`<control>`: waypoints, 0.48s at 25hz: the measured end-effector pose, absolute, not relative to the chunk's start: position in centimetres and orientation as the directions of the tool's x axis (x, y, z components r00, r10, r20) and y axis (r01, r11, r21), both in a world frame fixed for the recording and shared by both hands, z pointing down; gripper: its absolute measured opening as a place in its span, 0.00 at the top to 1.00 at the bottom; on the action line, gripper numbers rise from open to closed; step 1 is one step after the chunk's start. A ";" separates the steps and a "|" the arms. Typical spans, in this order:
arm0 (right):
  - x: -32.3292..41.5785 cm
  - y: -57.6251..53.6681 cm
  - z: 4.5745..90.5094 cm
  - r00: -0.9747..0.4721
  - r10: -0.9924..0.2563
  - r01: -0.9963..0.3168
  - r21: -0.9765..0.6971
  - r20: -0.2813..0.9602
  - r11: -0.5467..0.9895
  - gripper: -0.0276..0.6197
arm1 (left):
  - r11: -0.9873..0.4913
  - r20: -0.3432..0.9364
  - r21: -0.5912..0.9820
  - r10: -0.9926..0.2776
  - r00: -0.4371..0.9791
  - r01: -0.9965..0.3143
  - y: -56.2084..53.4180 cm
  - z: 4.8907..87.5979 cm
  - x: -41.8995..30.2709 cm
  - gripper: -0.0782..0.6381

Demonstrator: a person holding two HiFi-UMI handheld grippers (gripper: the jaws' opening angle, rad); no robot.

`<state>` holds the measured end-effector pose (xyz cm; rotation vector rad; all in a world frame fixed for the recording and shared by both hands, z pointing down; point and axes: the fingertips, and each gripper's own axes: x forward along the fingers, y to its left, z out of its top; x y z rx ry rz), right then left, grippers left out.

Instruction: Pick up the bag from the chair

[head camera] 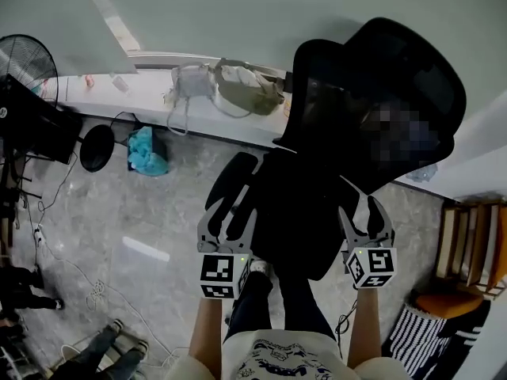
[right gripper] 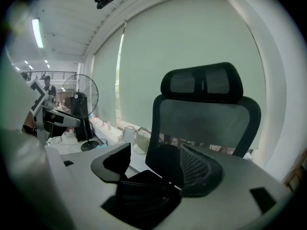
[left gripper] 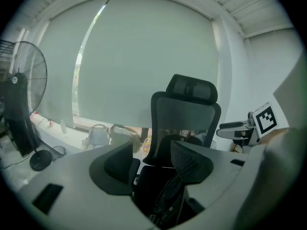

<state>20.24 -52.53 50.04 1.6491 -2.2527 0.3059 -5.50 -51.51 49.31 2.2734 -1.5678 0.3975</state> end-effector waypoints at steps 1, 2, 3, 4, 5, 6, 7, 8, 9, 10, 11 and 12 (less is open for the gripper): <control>20.4 -53.1 51.1 -0.286 -0.870 -0.947 0.021 0.402 0.321 0.43 | -0.322 0.434 0.132 -0.832 0.346 -0.938 -51.6 50.4 -5.3 0.55; 20.6 -53.7 52.2 -0.295 -0.859 -0.942 0.022 0.418 0.334 0.42 | -0.322 0.447 0.137 -0.824 0.349 -0.937 -51.7 51.5 -5.0 0.55; 20.8 -54.2 53.4 -0.303 -0.849 -0.938 0.023 0.433 0.347 0.42 | -0.326 0.457 0.143 -0.816 0.355 -0.934 -51.9 52.5 -4.8 0.55; 20.9 -54.7 54.6 -0.312 -0.837 -0.932 0.024 0.449 0.361 0.42 | -0.331 0.466 0.149 -0.808 0.361 -0.932 -52.0 53.5 -4.4 0.55; 21.0 -55.2 55.8 -0.322 -0.825 -0.926 0.026 0.464 0.377 0.42 | -0.333 0.476 0.154 -0.800 0.365 -0.930 -52.1 54.7 -4.2 0.55; 21.1 -55.7 57.1 -0.333 -0.812 -0.919 0.028 0.480 0.393 0.42 | -0.332 0.489 0.159 -0.792 0.366 -0.930 -52.2 55.9 -3.9 0.55; 21.2 -56.1 58.3 -0.342 -0.799 -0.912 0.028 0.495 0.408 0.42 | -0.331 0.505 0.162 -0.782 0.366 -0.930 -52.3 57.2 -3.6 0.55; 21.3 -56.5 59.6 -0.351 -0.785 -0.906 0.026 0.510 0.422 0.42 | -0.330 0.523 0.165 -0.770 0.366 -0.929 -52.3 58.6 -3.3 0.55; 21.5 -56.8 60.9 -0.358 -0.772 -0.901 0.022 0.526 0.433 0.42 | -0.330 0.542 0.166 -0.756 0.366 -0.929 -52.2 60.0 -2.9 0.54; 21.8 -57.2 62.1 -0.364 -0.758 -0.897 0.016 0.541 0.442 0.41 | -0.330 0.561 0.167 -0.743 0.365 -0.929 -52.2 61.4 -2.6 0.53; 22.0 -57.5 63.4 -0.369 -0.746 -0.893 0.011 0.555 0.450 0.41 | -0.330 0.577 0.169 -0.731 0.365 -0.929 -52.1 62.7 -2.3 0.52; 22.2 -57.8 64.6 -0.372 -0.734 -0.890 0.006 0.568 0.456 0.41 | -0.329 0.590 0.172 -0.720 0.364 -0.929 -52.2 64.0 -2.0 0.51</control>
